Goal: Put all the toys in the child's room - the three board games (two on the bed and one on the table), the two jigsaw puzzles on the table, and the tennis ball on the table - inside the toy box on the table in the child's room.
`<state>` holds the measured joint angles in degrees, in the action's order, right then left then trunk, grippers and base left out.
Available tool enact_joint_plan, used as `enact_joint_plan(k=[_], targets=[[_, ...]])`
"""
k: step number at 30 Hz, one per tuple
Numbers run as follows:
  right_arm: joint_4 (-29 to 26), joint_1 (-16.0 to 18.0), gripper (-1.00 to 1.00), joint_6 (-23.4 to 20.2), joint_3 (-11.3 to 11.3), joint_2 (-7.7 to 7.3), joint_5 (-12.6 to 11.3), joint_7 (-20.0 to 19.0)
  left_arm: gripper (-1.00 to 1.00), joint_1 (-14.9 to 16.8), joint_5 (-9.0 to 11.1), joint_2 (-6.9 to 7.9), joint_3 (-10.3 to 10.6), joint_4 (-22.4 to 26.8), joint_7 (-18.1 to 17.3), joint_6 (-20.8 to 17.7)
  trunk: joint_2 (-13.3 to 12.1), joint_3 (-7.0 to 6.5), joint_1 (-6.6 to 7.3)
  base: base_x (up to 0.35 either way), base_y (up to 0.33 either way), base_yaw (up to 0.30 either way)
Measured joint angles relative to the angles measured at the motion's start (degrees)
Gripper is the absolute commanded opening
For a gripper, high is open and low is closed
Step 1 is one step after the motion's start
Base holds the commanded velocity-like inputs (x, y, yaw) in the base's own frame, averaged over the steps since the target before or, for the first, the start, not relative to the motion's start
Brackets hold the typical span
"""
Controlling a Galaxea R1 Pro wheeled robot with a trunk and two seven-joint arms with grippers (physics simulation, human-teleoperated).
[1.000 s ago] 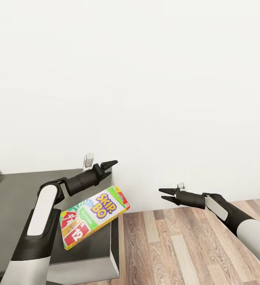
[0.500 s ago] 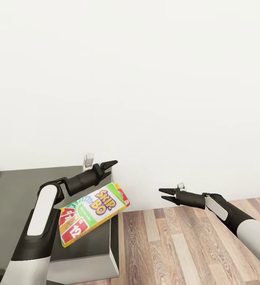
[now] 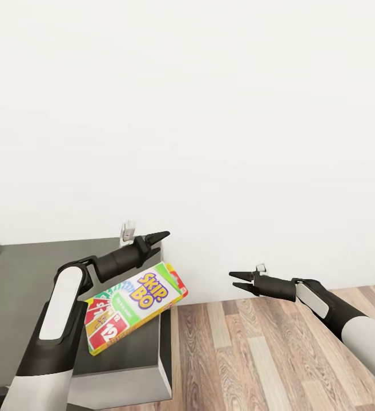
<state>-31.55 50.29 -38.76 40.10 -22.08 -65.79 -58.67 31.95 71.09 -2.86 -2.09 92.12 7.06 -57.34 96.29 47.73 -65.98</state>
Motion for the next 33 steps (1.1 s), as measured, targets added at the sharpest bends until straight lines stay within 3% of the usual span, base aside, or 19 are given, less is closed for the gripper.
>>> enact_joint_plan(k=[19,33], targets=[[0.0,0.0,1.00,0.0,0.0,0.03,0.0,0.0,1.00,0.0,0.0,-0.59,0.0,0.0,0.2,0.0,0.0,0.01,0.00,0.000,0.000,0.216],[-0.5,0.0,1.00,0.2,0.1,0.24,0.1,0.3,1.00,0.0,0.0,-0.66,-0.1,0.0,0.4,0.0,0.0,0.03,0.00,0.000,0.000,0.073]])
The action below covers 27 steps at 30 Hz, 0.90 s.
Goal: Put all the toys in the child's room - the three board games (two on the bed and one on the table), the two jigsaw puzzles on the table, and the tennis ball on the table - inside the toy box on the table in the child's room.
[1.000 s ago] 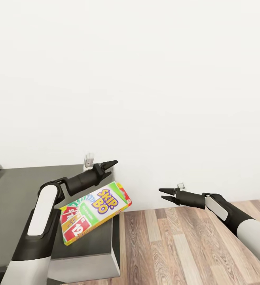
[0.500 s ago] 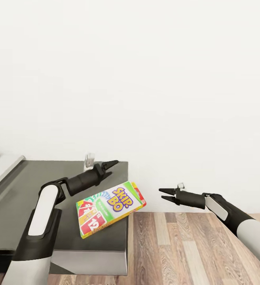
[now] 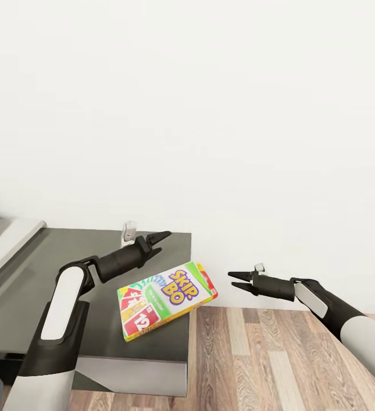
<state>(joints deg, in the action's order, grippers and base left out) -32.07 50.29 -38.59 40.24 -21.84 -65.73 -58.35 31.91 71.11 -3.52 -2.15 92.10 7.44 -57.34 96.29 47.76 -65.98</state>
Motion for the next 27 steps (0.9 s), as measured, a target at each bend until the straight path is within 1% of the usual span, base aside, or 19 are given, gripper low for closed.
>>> enact_joint_plan(k=[6,9,11,17,27], targets=[[-0.2,0.0,1.00,0.0,0.1,0.61,0.3,-0.1,1.00,0.0,0.0,-0.01,0.0,0.0,0.1,0.0,0.0,0.00,0.00,0.000,0.000,0.018],[-0.4,0.1,1.00,0.0,0.1,0.93,0.9,-0.1,1.00,0.0,0.0,-0.02,0.0,0.0,0.1,0.0,0.0,0.00,0.00,0.000,0.000,0.009],[-1.0,0.1,1.00,-0.1,0.2,1.20,1.6,-0.2,1.00,0.0,0.0,-0.02,0.0,0.0,0.1,0.0,0.0,0.00,0.00,0.000,0.000,0.006],[-2.6,0.1,1.00,-0.1,0.2,1.54,3.1,-0.3,1.00,0.0,-0.1,-0.02,0.0,0.0,0.2,0.0,0.0,0.00,0.00,0.000,0.000,0.004],[-3.8,0.1,1.00,-0.3,0.3,1.87,4.0,-0.4,1.00,-0.1,-0.2,-0.01,0.0,0.0,0.3,0.0,0.0,0.00,0.00,0.000,0.000,0.001]])
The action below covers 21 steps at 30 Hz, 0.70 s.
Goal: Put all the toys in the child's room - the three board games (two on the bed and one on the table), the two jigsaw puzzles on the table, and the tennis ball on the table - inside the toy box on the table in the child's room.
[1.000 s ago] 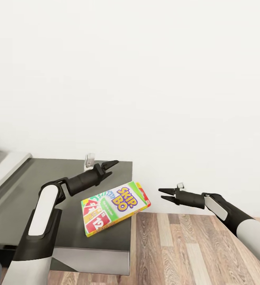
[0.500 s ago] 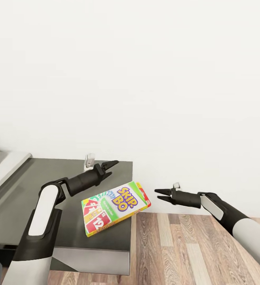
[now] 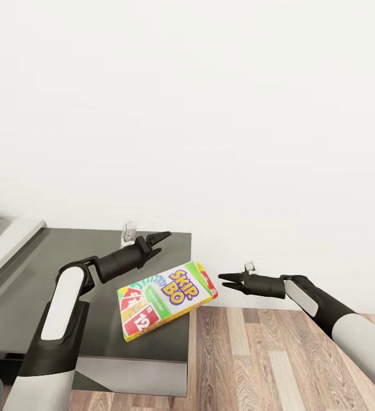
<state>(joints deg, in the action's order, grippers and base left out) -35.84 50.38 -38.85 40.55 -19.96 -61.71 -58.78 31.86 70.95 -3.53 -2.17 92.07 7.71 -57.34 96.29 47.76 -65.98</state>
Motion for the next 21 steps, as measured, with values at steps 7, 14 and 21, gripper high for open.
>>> enact_joint_plan(k=[7,14,21], targets=[[-0.3,0.0,1.00,-0.1,0.0,0.29,0.2,0.0,1.00,0.0,0.0,-0.01,0.0,0.0,0.0,0.0,0.0,0.00,0.00,0.000,0.000,0.000],[-0.4,0.0,1.00,-0.1,0.0,0.42,0.3,0.0,1.00,0.0,0.0,-0.01,0.0,0.0,0.0,0.0,0.0,0.00,0.00,0.000,0.000,0.000],[-0.4,0.0,1.00,-0.2,0.0,0.48,0.3,-0.1,1.00,0.0,0.0,-0.01,0.0,0.0,0.0,0.0,0.0,0.00,0.00,0.000,0.000,0.042]])
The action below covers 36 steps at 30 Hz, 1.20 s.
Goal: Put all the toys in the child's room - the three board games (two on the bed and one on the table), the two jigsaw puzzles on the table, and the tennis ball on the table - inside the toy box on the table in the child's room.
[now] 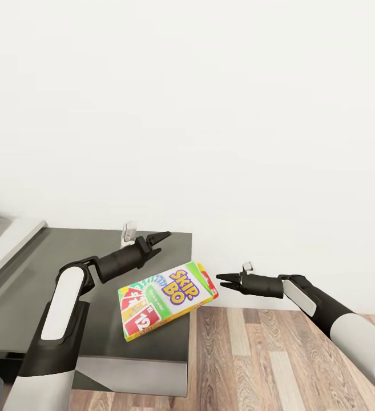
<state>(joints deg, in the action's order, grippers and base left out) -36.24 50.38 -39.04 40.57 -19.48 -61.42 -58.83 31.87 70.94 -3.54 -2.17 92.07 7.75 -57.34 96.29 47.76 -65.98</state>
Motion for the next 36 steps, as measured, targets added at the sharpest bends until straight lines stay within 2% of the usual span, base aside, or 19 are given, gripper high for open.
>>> enact_joint_plan(k=[16,36], targets=[[0.0,0.0,1.00,-0.1,0.0,0.05,0.0,0.0,1.00,0.0,0.0,0.00,0.0,0.0,0.0,0.0,0.0,0.00,0.00,0.000,0.000,0.173],[0.1,0.0,1.00,-0.1,-0.1,0.05,0.0,0.0,1.00,0.0,0.0,0.00,0.1,0.0,0.0,0.0,0.0,0.00,0.00,0.000,0.000,0.031]])
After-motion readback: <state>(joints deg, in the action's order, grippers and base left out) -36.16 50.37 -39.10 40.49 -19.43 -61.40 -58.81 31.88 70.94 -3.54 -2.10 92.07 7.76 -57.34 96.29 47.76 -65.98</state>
